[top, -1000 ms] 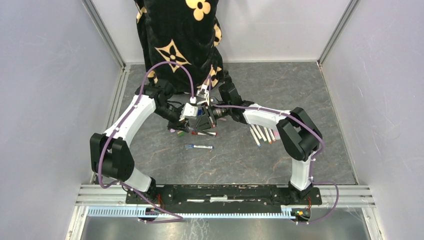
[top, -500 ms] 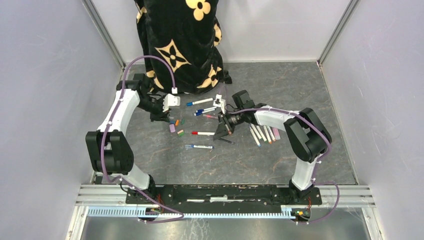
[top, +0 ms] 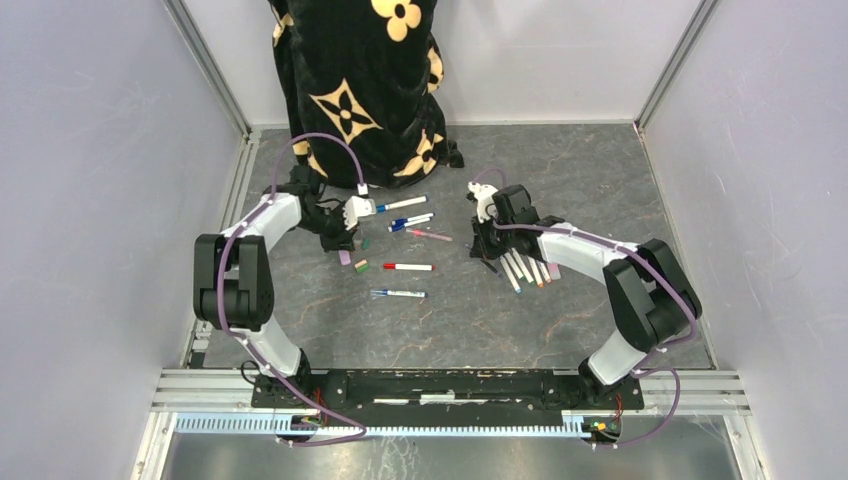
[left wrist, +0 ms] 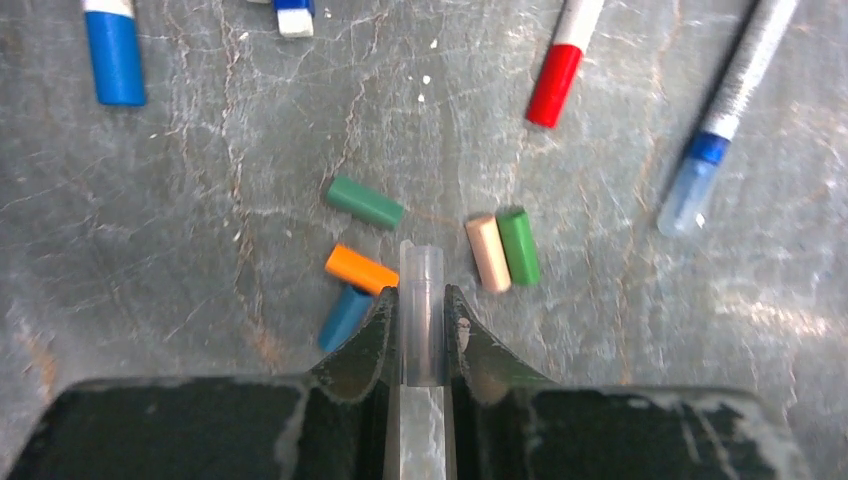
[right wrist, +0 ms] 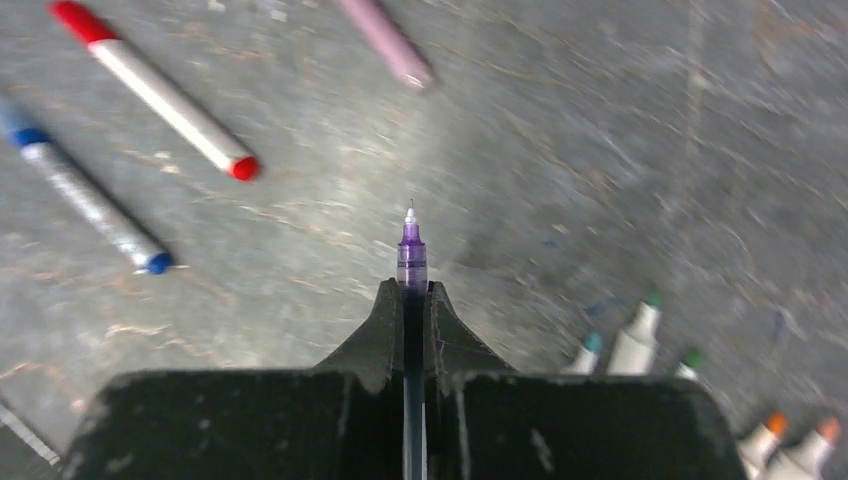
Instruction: Open the pen caps
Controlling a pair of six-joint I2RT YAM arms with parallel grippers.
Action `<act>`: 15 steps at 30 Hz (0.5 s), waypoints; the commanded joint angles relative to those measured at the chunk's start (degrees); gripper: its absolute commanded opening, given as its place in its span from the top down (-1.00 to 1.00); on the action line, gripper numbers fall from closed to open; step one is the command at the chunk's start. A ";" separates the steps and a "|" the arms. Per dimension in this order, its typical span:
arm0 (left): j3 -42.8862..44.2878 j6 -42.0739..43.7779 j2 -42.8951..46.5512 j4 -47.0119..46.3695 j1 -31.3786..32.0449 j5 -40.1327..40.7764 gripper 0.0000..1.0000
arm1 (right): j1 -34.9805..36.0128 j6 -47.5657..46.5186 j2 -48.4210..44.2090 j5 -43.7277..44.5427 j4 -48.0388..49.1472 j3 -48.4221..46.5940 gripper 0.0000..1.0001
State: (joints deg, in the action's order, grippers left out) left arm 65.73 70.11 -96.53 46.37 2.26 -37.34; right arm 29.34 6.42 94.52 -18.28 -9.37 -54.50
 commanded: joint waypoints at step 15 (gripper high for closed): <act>-0.70 -14.51 -4.97 -13.97 4.94 10.65 0.25 | 0.07 3.19 -2.27 22.01 8.96 9.35 0.60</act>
State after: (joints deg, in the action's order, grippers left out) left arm 63.92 58.83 -101.69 33.89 7.35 -27.68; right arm 29.19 8.62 93.03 0.78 -2.90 -45.95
